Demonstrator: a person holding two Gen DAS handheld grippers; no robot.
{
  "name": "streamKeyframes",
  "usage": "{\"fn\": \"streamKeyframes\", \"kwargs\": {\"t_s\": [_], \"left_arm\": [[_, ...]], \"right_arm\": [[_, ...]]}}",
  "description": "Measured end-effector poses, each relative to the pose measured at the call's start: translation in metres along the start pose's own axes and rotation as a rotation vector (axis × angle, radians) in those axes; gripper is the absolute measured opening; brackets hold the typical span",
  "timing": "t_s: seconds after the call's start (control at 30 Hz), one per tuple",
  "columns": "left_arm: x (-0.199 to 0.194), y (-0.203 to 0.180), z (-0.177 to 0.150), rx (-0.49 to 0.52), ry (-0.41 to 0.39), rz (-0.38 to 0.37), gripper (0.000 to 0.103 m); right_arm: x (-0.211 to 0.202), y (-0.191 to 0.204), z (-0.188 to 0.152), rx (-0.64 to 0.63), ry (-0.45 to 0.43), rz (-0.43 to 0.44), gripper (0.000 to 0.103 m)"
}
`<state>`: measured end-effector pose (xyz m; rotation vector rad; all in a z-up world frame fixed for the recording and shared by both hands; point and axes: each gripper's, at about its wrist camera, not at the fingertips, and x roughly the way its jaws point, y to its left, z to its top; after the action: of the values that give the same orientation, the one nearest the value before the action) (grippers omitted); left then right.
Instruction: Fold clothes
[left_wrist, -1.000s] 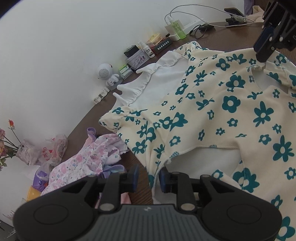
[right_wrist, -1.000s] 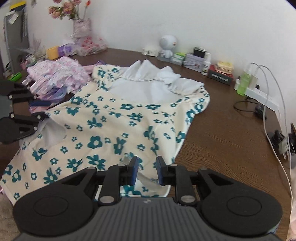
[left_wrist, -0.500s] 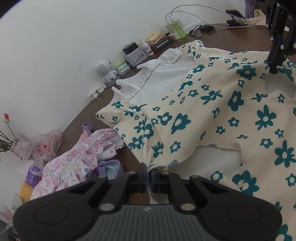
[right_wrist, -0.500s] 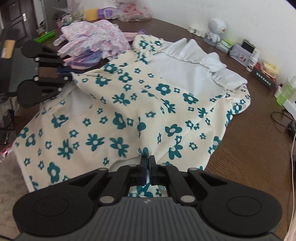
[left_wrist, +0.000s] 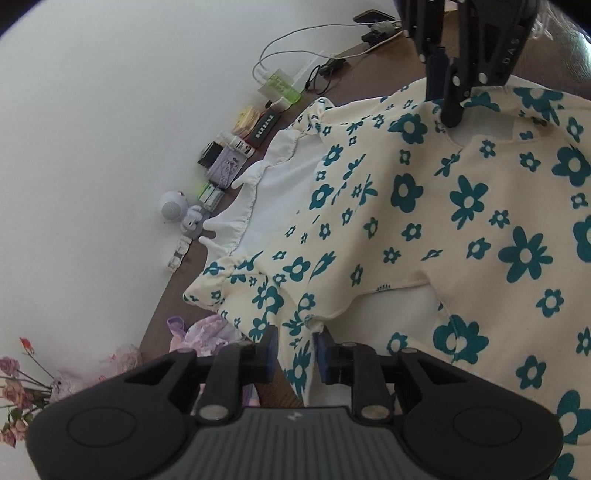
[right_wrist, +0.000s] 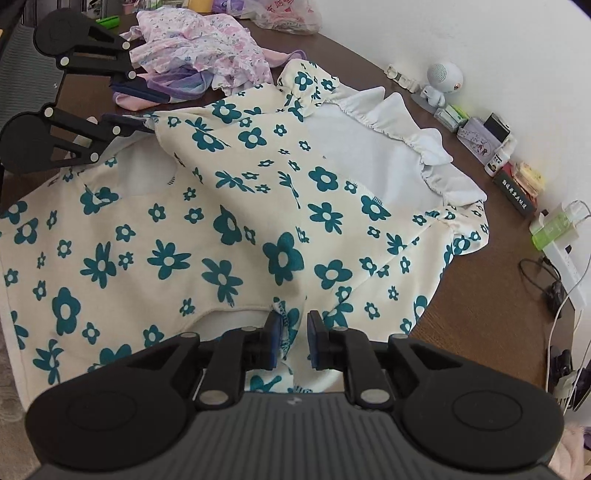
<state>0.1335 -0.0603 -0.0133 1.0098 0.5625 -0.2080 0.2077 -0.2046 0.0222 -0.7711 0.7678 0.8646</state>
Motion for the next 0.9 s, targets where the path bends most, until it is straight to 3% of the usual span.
{"fn": "streamKeyframes", "kwargs": {"t_s": [0.03, 0.07, 0.17, 0.33, 0.5, 0.57, 0.63, 0.73, 0.8, 0.9], "left_arm": [[-0.001, -0.002, 0.001, 0.020, -0.012, -0.009, 0.007], [-0.003, -0.002, 0.002, 0.024, -0.021, -0.036, 0.003], [-0.012, -0.001, 0.004, 0.025, -0.044, -0.110, 0.002], [-0.013, -0.006, 0.001, 0.022, -0.037, -0.178, 0.003], [-0.010, 0.006, -0.001, -0.075, -0.011, -0.180, 0.013], [-0.013, 0.010, -0.003, -0.074, -0.009, -0.144, 0.029], [-0.010, 0.009, -0.006, -0.043, 0.008, -0.109, 0.036], [-0.004, 0.011, -0.010, -0.042, 0.038, -0.142, 0.037], [-0.008, 0.024, -0.014, -0.108, 0.033, -0.216, 0.037], [-0.016, 0.042, -0.020, -0.182, 0.032, -0.264, 0.043]], "right_arm": [[0.000, 0.001, 0.001, -0.006, -0.006, -0.001, 0.014], [-0.001, 0.001, 0.001, -0.007, -0.009, 0.008, 0.014], [-0.007, 0.000, 0.000, 0.000, -0.011, 0.050, 0.006], [-0.007, -0.002, -0.007, 0.010, 0.033, 0.056, 0.005], [-0.022, -0.015, -0.005, 0.108, -0.011, 0.087, 0.011], [-0.027, -0.019, -0.004, 0.133, -0.029, 0.090, 0.017], [-0.026, -0.019, -0.002, 0.120, -0.028, 0.069, 0.023], [-0.017, -0.021, -0.004, 0.141, -0.003, 0.087, 0.024], [-0.014, -0.026, -0.006, 0.181, 0.003, 0.120, 0.024], [-0.017, -0.039, -0.012, 0.252, -0.003, 0.136, 0.026]]}}
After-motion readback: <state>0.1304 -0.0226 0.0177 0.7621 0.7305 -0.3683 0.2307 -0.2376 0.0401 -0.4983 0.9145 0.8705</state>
